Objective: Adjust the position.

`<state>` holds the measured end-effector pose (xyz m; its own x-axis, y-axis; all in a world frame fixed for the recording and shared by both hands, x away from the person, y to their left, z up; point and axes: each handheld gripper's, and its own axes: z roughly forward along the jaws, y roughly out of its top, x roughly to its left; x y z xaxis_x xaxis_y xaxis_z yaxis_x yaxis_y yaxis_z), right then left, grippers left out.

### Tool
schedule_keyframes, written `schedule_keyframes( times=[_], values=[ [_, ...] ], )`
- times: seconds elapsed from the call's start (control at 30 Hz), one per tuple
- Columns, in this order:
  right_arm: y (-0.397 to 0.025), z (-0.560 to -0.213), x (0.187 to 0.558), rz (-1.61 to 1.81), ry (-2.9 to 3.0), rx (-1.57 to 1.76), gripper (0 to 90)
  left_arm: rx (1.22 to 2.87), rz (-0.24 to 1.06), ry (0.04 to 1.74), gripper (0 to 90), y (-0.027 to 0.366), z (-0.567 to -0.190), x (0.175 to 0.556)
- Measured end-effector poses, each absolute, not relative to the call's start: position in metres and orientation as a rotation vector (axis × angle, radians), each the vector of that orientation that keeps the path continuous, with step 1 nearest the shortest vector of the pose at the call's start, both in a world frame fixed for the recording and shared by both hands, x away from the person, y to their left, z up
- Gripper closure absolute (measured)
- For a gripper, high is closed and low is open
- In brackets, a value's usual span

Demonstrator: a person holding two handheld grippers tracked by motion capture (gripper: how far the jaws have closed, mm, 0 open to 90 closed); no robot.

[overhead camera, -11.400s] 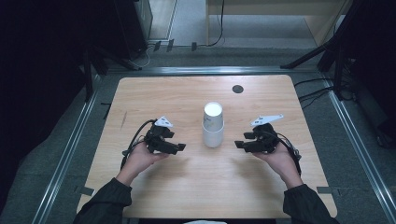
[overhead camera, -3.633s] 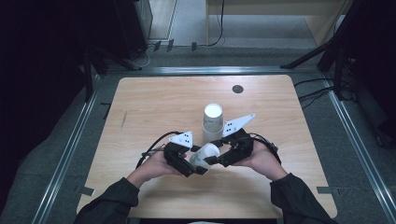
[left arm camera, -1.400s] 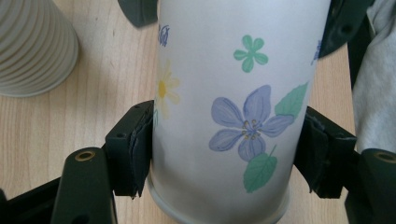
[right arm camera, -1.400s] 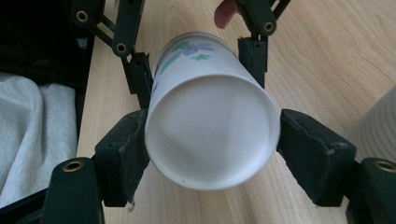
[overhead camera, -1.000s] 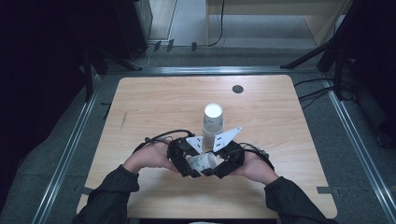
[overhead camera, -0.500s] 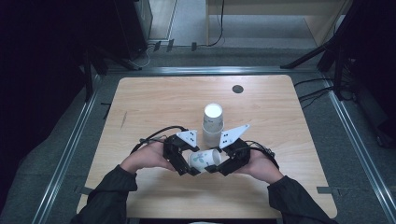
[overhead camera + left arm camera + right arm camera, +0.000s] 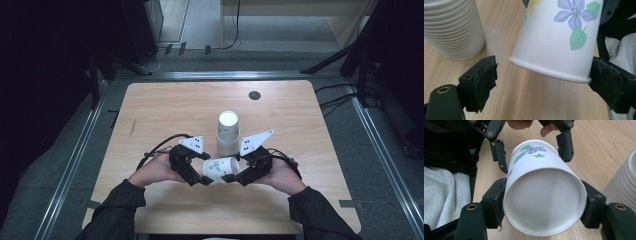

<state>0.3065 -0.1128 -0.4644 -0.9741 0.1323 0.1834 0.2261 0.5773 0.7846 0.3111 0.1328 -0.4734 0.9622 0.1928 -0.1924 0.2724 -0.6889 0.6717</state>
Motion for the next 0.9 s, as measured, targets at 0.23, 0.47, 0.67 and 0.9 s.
schedule_keyframes(
  times=[0.23,0.47,0.67,0.9],
  values=[
    [-0.109,-0.463,0.308,-1.370,-2.679,-0.293,33.9,2.306,-0.165,0.331,10.2,0.130,-0.480,0.308],
    [-0.106,-0.462,0.309,-1.380,-2.646,-0.283,33.9,2.264,-0.165,0.305,13.2,0.130,-0.483,0.305],
    [-0.106,-0.461,0.311,-1.404,-2.618,-0.287,33.9,2.246,-0.171,0.290,14.6,0.130,-0.485,0.303],
    [-0.104,-0.462,0.311,-1.391,-2.616,-0.285,34.2,2.245,-0.164,0.295,21.8,0.133,-0.483,0.304]
  ],
)
